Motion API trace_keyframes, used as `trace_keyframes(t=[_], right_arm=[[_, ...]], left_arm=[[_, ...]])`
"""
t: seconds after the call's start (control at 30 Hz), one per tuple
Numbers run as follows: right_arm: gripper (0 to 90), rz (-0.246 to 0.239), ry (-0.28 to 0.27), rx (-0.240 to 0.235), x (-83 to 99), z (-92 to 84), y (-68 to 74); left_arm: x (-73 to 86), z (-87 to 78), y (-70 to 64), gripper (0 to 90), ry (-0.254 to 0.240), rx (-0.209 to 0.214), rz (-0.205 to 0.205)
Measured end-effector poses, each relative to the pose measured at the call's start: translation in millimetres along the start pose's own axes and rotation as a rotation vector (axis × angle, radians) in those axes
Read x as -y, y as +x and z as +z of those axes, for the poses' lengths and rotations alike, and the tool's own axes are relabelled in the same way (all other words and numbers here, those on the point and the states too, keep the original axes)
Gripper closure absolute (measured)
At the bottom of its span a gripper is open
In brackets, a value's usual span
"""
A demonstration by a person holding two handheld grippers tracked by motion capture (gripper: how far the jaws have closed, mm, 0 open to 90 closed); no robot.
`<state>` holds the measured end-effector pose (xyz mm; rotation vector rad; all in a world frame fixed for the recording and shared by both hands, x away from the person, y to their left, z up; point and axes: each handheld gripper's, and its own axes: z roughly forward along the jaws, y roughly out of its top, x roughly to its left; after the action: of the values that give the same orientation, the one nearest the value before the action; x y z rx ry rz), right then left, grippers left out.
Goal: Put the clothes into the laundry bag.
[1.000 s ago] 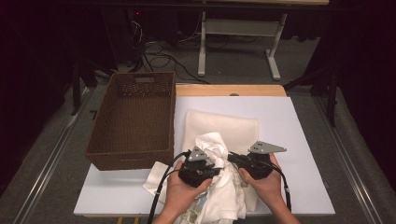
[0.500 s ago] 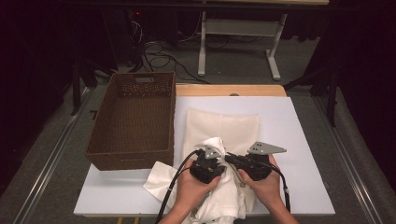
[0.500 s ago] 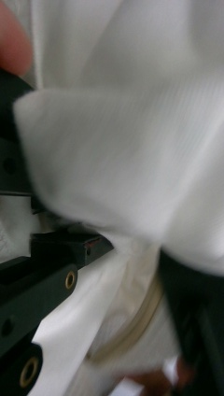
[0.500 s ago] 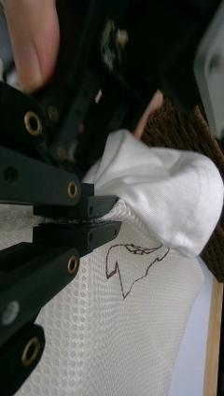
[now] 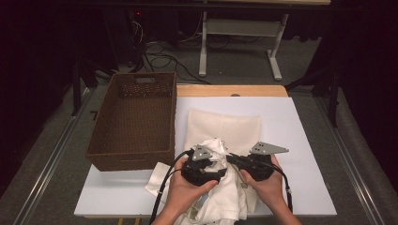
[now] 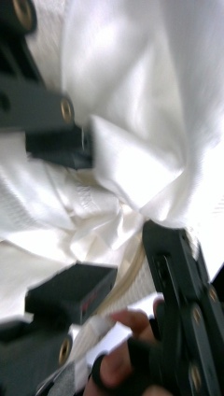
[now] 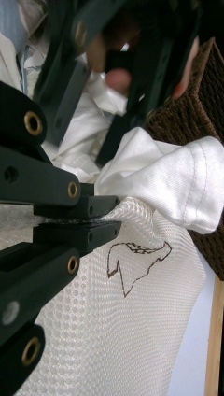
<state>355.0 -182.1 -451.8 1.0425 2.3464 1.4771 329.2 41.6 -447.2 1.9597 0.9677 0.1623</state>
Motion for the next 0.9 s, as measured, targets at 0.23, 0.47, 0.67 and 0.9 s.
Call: trace_keyframes(t=[0.23, 0.47, 0.67, 0.9], right_arm=[[88.5, 0.000, 0.005, 0.005, 1.3, 1.1, -1.5], [88.5, -0.001, 0.014, -0.002, 1.6, 1.9, -1.9], [88.5, -0.003, 0.016, -0.002, 1.7, 2.2, -1.6], [88.5, -0.003, 0.015, -0.003, 2.0, 2.2, -2.5]], left_arm=[[-5.4, -27.7, 14.3, 24.7, -0.104, -0.095, -0.019], [-17.0, -20.4, 34.1, 19.2, -0.073, -0.118, -0.039], [-20.3, -1.7, 29.3, 27.7, -0.038, -0.066, 0.005], [-16.9, -6.1, 17.6, 83.3, -0.030, -0.029, 0.055]])
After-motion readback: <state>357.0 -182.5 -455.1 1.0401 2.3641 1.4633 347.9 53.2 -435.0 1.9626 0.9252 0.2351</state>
